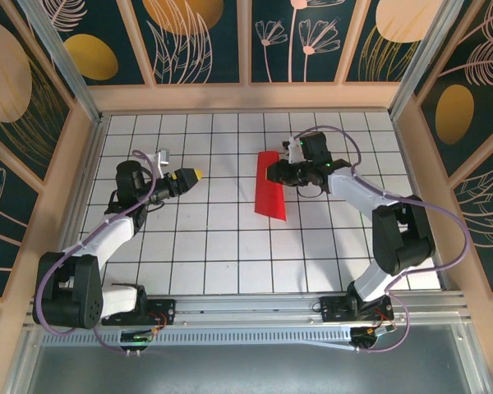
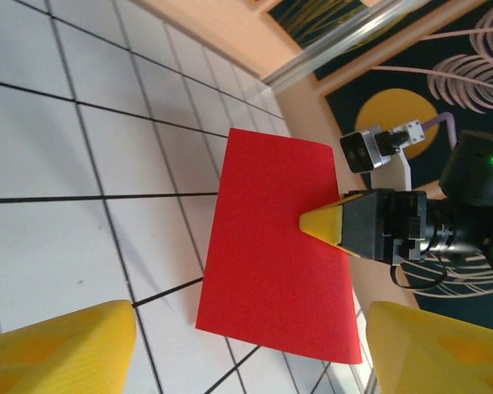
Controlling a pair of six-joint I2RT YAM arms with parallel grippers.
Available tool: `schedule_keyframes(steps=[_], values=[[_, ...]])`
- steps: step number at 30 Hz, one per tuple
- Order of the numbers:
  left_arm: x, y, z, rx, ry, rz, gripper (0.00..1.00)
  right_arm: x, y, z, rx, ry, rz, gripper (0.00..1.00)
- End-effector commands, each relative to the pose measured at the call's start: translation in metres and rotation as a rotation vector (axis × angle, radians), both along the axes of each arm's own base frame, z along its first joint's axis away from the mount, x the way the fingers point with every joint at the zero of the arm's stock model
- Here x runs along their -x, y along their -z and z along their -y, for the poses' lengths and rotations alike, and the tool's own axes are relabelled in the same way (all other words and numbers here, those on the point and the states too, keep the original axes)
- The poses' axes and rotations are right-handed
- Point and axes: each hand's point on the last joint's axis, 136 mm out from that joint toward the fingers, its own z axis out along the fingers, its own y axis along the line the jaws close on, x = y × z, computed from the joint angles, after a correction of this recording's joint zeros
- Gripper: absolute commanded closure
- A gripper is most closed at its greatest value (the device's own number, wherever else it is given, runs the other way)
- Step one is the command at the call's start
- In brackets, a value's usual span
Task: Fold a paper plane with a square sheet of paper (fold left side to right side)
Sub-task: Pick up the square sheet of paper from the center of the table, then place a square sheet of paper at the center of the table.
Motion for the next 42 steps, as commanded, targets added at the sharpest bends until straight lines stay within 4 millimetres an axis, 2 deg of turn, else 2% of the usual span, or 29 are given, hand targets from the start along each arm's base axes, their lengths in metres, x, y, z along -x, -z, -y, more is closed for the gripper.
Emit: schedule_keyframes(steps=[1, 13, 16, 20, 23, 31, 42], values=[[0.014, -0.034, 0.008, 0.047, 0.1, 0.142, 0.22, 0.014, -0.038, -0.008, -0.1, -0.117, 0.096, 0.73], [0.035, -0.086, 0.018, 0.079, 0.197, 0.342, 0.04, 0.057, -0.13, -0.02, -0.32, -0.321, 0.245, 0.75], [0.039, -0.096, 0.023, 0.077, 0.227, 0.38, 0.02, 0.067, -0.153, -0.022, -0.374, -0.36, 0.285, 0.75], [0.044, -0.104, 0.036, 0.075, 0.275, 0.411, 0.01, 0.076, -0.174, -0.025, -0.404, -0.393, 0.322, 0.76], [0.048, -0.11, 0.047, 0.079, 0.317, 0.429, 0.01, 0.084, -0.185, -0.029, -0.419, -0.424, 0.343, 0.76], [0.049, -0.115, 0.062, 0.084, 0.361, 0.439, 0.01, 0.102, -0.21, -0.038, -0.47, -0.483, 0.393, 0.77], [0.057, -0.118, 0.084, 0.096, 0.437, 0.445, 0.01, 0.113, -0.218, -0.056, -0.503, -0.542, 0.409, 0.77]])
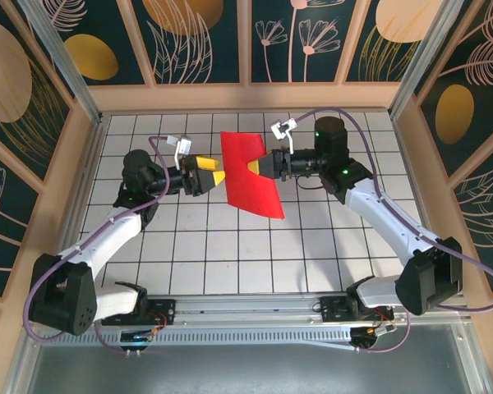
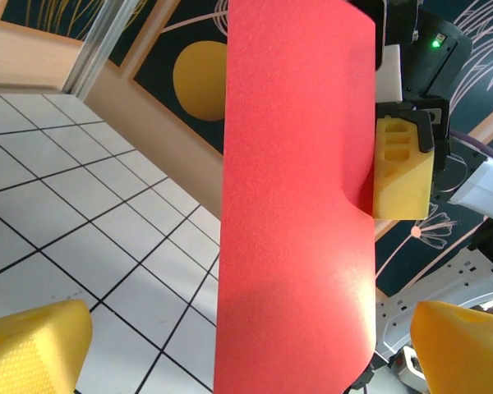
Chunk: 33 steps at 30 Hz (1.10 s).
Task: Fold a paper plane with a square sheet of paper (fold left side to right side)
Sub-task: Place a square sheet of paper at the center of the table.
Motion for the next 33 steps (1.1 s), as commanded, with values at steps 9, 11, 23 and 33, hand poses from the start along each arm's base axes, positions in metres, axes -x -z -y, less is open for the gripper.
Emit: schedule_keyframes(steps=[9, 11, 23, 33], values=[[0.014, -0.017, 0.021, 0.016, 0.11, 0.074, 0.14, -0.001, -0.021, -0.008, -0.037, -0.013, 0.068, 0.77], [0.016, -0.016, 0.022, 0.018, 0.12, 0.067, 0.28, -0.005, -0.017, -0.008, -0.022, 0.004, 0.062, 0.77], [0.007, -0.006, 0.023, -0.019, 0.085, 0.038, 0.84, -0.025, 0.0, 0.003, 0.043, 0.11, 0.042, 0.76], [-0.022, 0.061, 0.019, -0.145, -0.052, -0.219, 1.0, -0.063, 0.043, 0.038, 0.18, 0.344, -0.056, 0.55]])
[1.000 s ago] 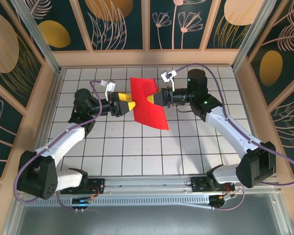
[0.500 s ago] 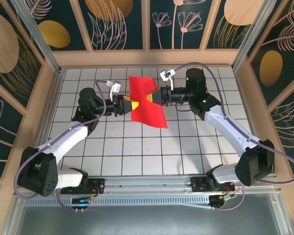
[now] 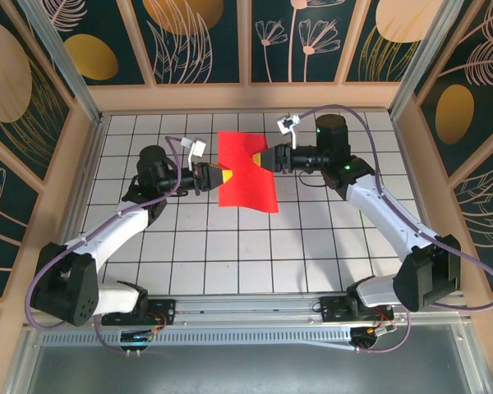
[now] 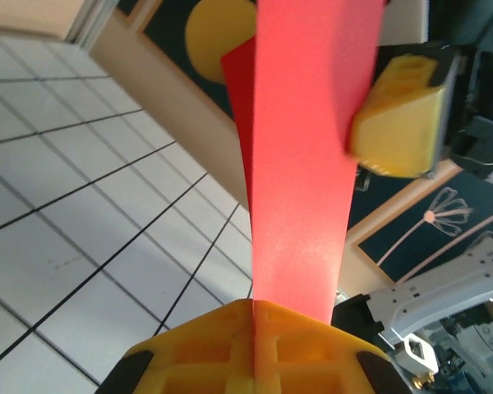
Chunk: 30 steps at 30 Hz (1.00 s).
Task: Fold a paper plane with a square sheet of paper (fold left side to right side)
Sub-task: Place a square sheet of paper at the center of the table.
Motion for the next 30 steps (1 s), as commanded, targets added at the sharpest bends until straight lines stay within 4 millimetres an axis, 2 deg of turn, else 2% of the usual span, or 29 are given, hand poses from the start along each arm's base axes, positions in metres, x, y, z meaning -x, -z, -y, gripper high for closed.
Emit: schedule_keyframes(steps=[1, 7, 10, 13, 17, 19, 23, 27, 29, 30], values=[[-0.015, 0.038, -0.001, -0.075, -0.067, -0.145, 1.0, -0.02, 0.026, 0.024, 0.082, 0.147, -0.051, 0.51], [-0.029, 0.112, -0.005, -0.174, -0.15, -0.363, 1.0, -0.051, 0.077, 0.072, 0.202, 0.382, -0.221, 0.33], [-0.034, 0.136, -0.01, -0.251, -0.185, -0.402, 1.0, -0.059, 0.098, 0.093, 0.226, 0.486, -0.296, 0.29], [-0.035, 0.159, -0.014, -0.34, -0.187, -0.444, 1.0, -0.061, 0.116, 0.103, 0.261, 0.547, -0.337, 0.29], [-0.034, 0.19, -0.02, -0.443, -0.182, -0.511, 1.0, -0.056, 0.14, 0.102, 0.267, 0.553, -0.407, 0.4], [-0.035, 0.208, -0.025, -0.508, -0.195, -0.535, 1.0, -0.054, 0.151, 0.098, 0.265, 0.54, -0.435, 0.5], [-0.037, 0.217, -0.031, -0.554, -0.216, -0.543, 1.0, -0.051, 0.173, 0.083, 0.277, 0.516, -0.484, 0.7], [-0.035, 0.221, -0.033, -0.565, -0.229, -0.564, 1.0, -0.046, 0.2, 0.058, 0.311, 0.472, -0.535, 0.93], [-0.035, 0.221, -0.035, -0.572, -0.237, -0.568, 1.0, -0.047, 0.212, 0.047, 0.327, 0.453, -0.55, 1.0], [-0.035, 0.22, -0.035, -0.574, -0.237, -0.565, 1.0, -0.047, 0.219, 0.041, 0.338, 0.441, -0.56, 1.0]])
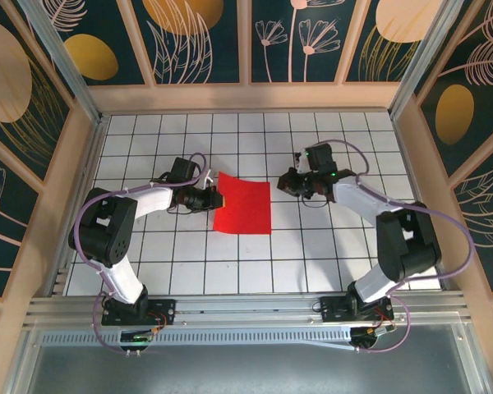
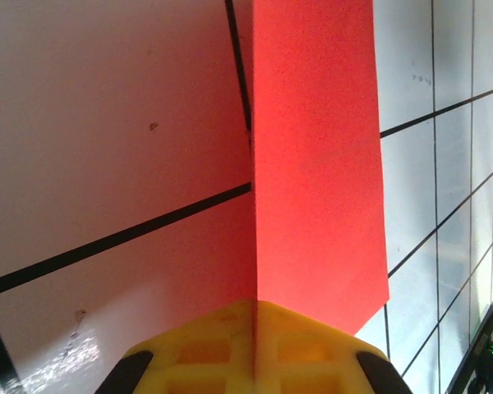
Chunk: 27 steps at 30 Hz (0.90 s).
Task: Fold a paper plane with a square sheet of paper (fold left side to right side)
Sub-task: Place a square sheet of paper at the center of the table, then first fold in half a square sheet of paper at the center of the table.
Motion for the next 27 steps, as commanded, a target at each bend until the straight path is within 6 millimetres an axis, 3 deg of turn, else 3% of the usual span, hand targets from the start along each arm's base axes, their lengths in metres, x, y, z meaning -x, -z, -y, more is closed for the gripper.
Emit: schedule_keyframes(steps=[1, 10, 16, 27], values=[[0.0, 0.0, -0.003, -0.034, 0.006, -0.005, 1.0, -0.005, 0.018, -0.019, 0.005, -0.017, -0.015, 1.0], [0.0, 0.002, -0.006, -0.058, 0.007, -0.007, 1.0, -0.006, 0.064, -0.04, 0.062, -0.057, -0.094, 1.0], [0.0, 0.001, -0.004, -0.046, 0.012, -0.01, 1.0, 0.0, 0.084, -0.036, 0.115, -0.048, -0.141, 1.0], [-0.006, -0.031, 0.016, 0.115, 0.022, 0.018, 0.67, 0.02, 0.115, -0.017, 0.242, -0.049, -0.208, 1.0]])
